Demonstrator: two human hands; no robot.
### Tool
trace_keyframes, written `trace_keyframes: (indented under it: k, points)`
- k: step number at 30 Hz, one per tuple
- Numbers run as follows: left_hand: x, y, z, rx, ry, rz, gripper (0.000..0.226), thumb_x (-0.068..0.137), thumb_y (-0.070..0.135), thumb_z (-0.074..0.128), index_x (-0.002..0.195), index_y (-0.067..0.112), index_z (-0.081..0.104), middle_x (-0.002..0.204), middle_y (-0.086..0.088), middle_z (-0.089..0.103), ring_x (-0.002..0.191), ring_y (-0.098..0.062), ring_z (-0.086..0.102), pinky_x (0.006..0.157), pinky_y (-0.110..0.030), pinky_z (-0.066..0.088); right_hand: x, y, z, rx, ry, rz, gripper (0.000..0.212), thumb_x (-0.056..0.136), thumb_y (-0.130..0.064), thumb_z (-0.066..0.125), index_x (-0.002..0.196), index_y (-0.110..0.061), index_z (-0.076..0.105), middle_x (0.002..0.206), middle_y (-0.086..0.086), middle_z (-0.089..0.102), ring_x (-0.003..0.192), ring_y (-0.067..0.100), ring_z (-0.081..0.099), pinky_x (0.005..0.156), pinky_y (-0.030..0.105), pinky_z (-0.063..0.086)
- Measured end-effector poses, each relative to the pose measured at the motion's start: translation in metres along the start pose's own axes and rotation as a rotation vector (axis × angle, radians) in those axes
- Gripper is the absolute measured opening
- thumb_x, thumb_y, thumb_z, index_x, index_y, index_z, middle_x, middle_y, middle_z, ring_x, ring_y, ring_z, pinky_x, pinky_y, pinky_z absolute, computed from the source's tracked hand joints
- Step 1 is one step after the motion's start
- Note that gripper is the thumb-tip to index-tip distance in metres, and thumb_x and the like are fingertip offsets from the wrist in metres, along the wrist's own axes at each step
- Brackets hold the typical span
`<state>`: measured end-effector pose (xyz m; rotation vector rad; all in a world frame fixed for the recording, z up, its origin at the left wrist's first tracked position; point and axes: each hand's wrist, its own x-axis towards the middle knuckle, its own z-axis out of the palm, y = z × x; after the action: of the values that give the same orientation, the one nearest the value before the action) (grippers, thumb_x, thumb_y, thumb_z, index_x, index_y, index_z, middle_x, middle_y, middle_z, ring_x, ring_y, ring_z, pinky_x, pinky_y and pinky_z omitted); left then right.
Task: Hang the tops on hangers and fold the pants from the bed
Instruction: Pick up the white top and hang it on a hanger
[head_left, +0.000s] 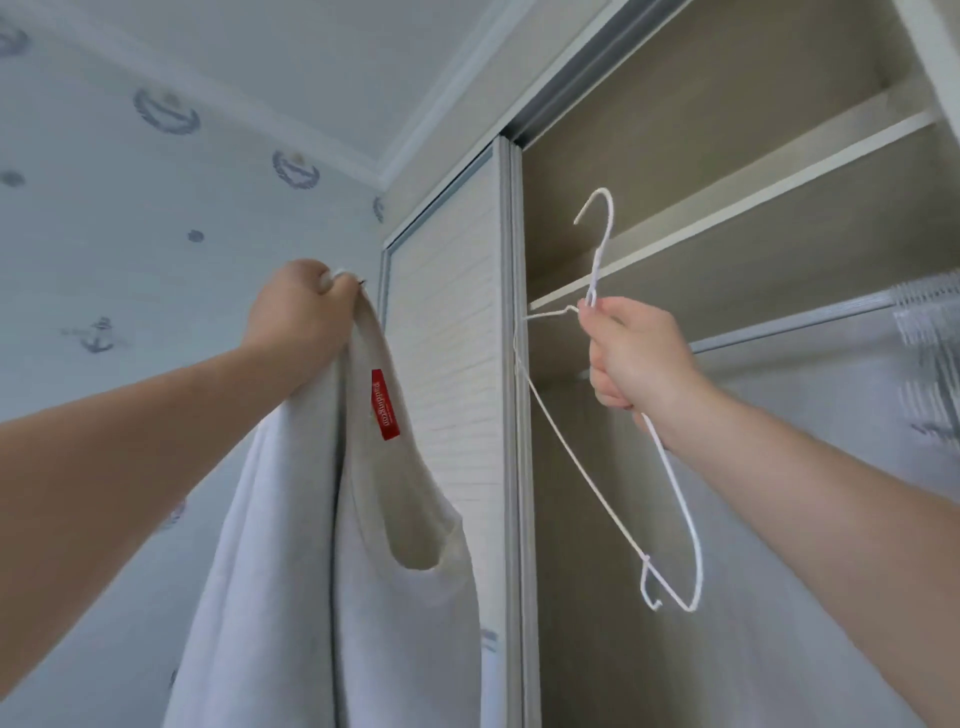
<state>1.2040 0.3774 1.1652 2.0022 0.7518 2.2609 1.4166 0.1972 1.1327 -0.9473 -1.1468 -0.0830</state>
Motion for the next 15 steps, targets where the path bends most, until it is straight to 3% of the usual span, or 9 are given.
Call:
trace_keyframes:
  k: [5, 8, 11, 15]
  points:
    - [-0.016, -0.021, -0.097, 0.194, -0.008, -0.097, 0.037, 0.094, 0.033, 0.05, 0.083, -0.001, 0.059, 0.063, -0.005, 0.051, 0.056, -0.022, 0.045, 0.054, -0.031, 0.034, -0.054, -0.023, 0.042, 0.243, -0.062, -0.024, 0.01, 0.104, -0.018, 0.05, 0.101, -0.013, 0.059, 0.045, -0.004, 0.034, 0.034, 0.01, 0.027, 0.036, 0.015, 0.022]
    - [-0.021, -0.028, -0.161, 0.253, -0.008, -0.135, 0.038, 0.094, 0.034, 0.052, 0.079, 0.0, 0.059, 0.061, -0.005, 0.052, 0.057, -0.023, 0.047, 0.055, -0.031, 0.035, -0.082, -0.037, 0.078, 0.289, -0.271, 0.114, 0.007, 0.1, -0.019, 0.057, 0.096, -0.014, 0.059, 0.046, -0.001, 0.038, 0.035, 0.013, 0.032, 0.037, 0.018, 0.025]
    - [-0.021, -0.03, -0.231, 0.333, -0.022, -0.171, 0.035, 0.095, 0.033, 0.053, 0.07, 0.009, 0.055, 0.06, -0.003, 0.05, 0.058, -0.024, 0.046, 0.055, -0.031, 0.034, -0.109, -0.056, 0.119, 0.286, -0.393, 0.149, 0.011, 0.099, -0.013, 0.055, 0.096, -0.007, 0.064, 0.044, -0.002, 0.031, 0.032, 0.01, 0.025, 0.035, 0.015, 0.019]
    - [-0.018, -0.03, -0.337, 0.551, -0.079, -0.226, 0.029, 0.098, 0.027, 0.049, 0.077, 0.01, 0.062, 0.074, -0.008, 0.057, 0.07, -0.027, 0.051, 0.064, -0.033, 0.04, -0.149, -0.095, 0.18, 0.371, -0.454, 0.09, 0.022, 0.099, -0.008, 0.051, 0.089, -0.009, 0.07, 0.041, -0.004, 0.028, 0.031, 0.01, 0.022, 0.037, 0.013, 0.018]
